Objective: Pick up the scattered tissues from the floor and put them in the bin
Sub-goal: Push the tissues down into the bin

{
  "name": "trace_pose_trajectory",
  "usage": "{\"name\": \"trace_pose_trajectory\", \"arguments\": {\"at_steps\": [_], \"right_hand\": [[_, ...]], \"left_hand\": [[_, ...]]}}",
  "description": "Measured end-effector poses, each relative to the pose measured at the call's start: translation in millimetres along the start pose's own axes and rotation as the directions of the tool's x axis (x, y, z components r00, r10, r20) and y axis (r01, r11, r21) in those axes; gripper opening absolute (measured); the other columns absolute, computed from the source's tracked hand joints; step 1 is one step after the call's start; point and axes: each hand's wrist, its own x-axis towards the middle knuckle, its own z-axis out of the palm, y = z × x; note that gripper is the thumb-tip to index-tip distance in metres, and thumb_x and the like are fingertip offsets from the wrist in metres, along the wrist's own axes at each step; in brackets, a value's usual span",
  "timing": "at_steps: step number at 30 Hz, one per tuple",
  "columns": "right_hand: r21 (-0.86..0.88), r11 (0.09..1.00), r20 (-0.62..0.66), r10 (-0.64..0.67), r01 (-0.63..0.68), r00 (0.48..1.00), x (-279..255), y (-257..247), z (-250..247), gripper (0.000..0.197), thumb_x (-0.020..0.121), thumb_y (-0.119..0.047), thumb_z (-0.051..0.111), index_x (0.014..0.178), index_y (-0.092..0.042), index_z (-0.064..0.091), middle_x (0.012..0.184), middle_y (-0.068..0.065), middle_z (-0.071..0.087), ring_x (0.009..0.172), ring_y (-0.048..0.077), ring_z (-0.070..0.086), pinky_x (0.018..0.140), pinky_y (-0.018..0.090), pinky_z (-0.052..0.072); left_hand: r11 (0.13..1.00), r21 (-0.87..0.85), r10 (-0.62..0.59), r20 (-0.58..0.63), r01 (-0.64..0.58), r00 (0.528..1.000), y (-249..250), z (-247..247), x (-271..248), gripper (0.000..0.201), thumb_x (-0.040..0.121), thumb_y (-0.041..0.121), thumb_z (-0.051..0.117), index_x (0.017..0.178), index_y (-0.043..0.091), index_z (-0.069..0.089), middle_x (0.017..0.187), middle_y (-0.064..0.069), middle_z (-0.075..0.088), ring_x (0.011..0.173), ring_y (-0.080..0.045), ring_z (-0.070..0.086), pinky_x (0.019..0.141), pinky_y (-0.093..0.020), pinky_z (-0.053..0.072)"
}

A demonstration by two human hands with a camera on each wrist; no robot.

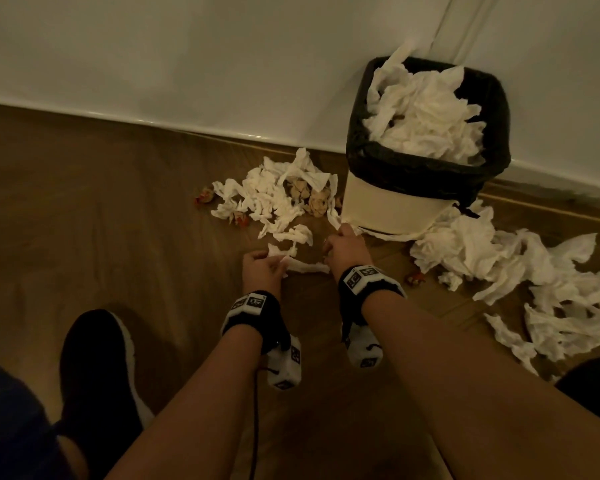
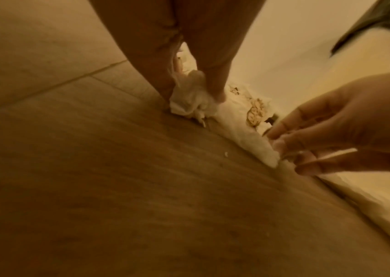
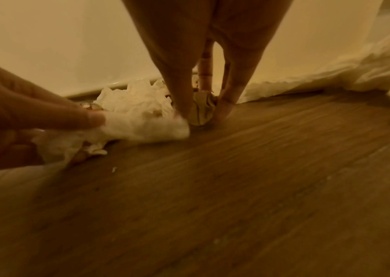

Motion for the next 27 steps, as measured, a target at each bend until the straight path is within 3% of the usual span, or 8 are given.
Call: {"name": "trace_pose_trajectory", "arguments": {"at_steps": [4,8,10,13,18,20,24,27], "right_hand": [[0.153,0.984,0.009,0.092,-0.092,0.996,1.2,0.2,-3.3,0.013,0.087,-0.004,0.056,0.095,-0.012,0.062,0.13,0.01,0.039,0.113,0.033,0.05,0.096,0.039,0.045],[0.176,0.974,0.049,0.136,-0.143,0.989,0.8,-0.6,-4.5,0.041,0.086,-0.011,0.061,0.124,-0.013,0.047,0.135,0.011,0.036,0.113,0.035,0.051,0.097,0.04,0.044],[0.112,0.977,0.102,0.17,-0.181,0.98,-0.9,0.9,-3.5,0.049,0.089,-0.017,0.06,0.132,-0.008,0.04,0.138,0.013,0.037,0.117,0.032,0.049,0.096,0.035,0.041],[0.106,0.975,0.099,0.183,-0.193,0.978,-5.9,5.0,0.7,0.048,0.086,-0.017,0.063,0.128,-0.001,0.046,0.135,0.016,0.042,0.12,0.029,0.046,0.09,0.028,0.039],[0.138,0.973,0.059,0.179,-0.186,0.982,-15.8,1.8,-4.2,0.037,0.097,-0.019,0.047,0.13,-0.003,0.043,0.136,0.015,0.041,0.131,0.029,0.032,0.109,0.032,0.028],[0.119,0.98,0.071,0.152,-0.16,0.986,-17.7,3.6,-7.4,0.037,0.096,-0.015,0.048,0.13,-0.002,0.043,0.139,0.016,0.038,0.133,0.028,0.03,0.107,0.032,0.03],[0.135,0.982,0.058,0.128,-0.135,0.99,-29.7,5.6,-23.1,0.027,0.095,-0.014,0.049,0.118,-0.003,0.056,0.13,0.016,0.049,0.124,0.03,0.04,0.104,0.031,0.03],[0.26,0.954,-0.009,0.157,-0.149,0.988,-39.2,0.2,-44.0,0.022,0.091,-0.014,0.055,0.109,-0.003,0.062,0.12,0.017,0.057,0.113,0.031,0.049,0.094,0.033,0.039]], "left_hand": [[0.998,0.031,-0.054,0.04,0.053,0.998,3.0,-2.5,9.6,0.02,0.087,0.024,0.063,0.104,0.015,0.071,0.127,-0.008,0.052,0.11,-0.025,0.055,0.096,-0.033,0.045],[1.0,0.006,-0.009,0.006,0.009,1.0,8.2,-3.1,12.6,0.032,0.086,0.01,0.061,0.115,0.02,0.058,0.122,-0.012,0.051,0.107,-0.03,0.053,0.08,-0.03,0.045],[0.997,0.065,0.035,0.049,-0.038,0.998,11.2,-4.0,14.1,0.043,0.086,0.007,0.057,0.126,0.022,0.051,0.13,-0.013,0.045,0.115,-0.031,0.049,0.086,-0.032,0.042],[0.975,0.217,0.029,0.097,-0.05,0.995,11.7,-3.2,15.0,0.035,0.091,0.011,0.052,0.125,0.017,0.056,0.141,-0.011,0.032,0.119,-0.029,0.047,0.098,-0.031,0.039],[0.976,0.217,0.008,0.131,-0.036,0.991,20.1,-5.0,10.8,0.025,0.091,0.01,0.049,0.114,0.012,0.059,0.13,-0.012,0.046,0.113,-0.029,0.05,0.096,-0.036,0.045],[0.987,0.162,-0.005,0.139,-0.018,0.99,24.4,-8.2,9.2,0.027,0.089,0.004,0.05,0.113,0.015,0.057,0.121,-0.014,0.053,0.11,-0.031,0.052,0.092,-0.042,0.048],[0.995,-0.093,-0.012,0.106,0.022,0.994,29.9,-17.9,1.2,0.029,0.093,0.001,0.041,0.112,0.015,0.059,0.122,-0.013,0.055,0.104,-0.027,0.053,0.082,-0.03,0.044],[0.956,-0.251,-0.13,0.11,0.154,0.985,38.5,-29.8,-6.6,0.033,0.096,0.007,0.04,0.126,0.0,0.052,0.13,-0.02,0.053,0.118,-0.034,0.051,0.093,-0.033,0.042]]}}
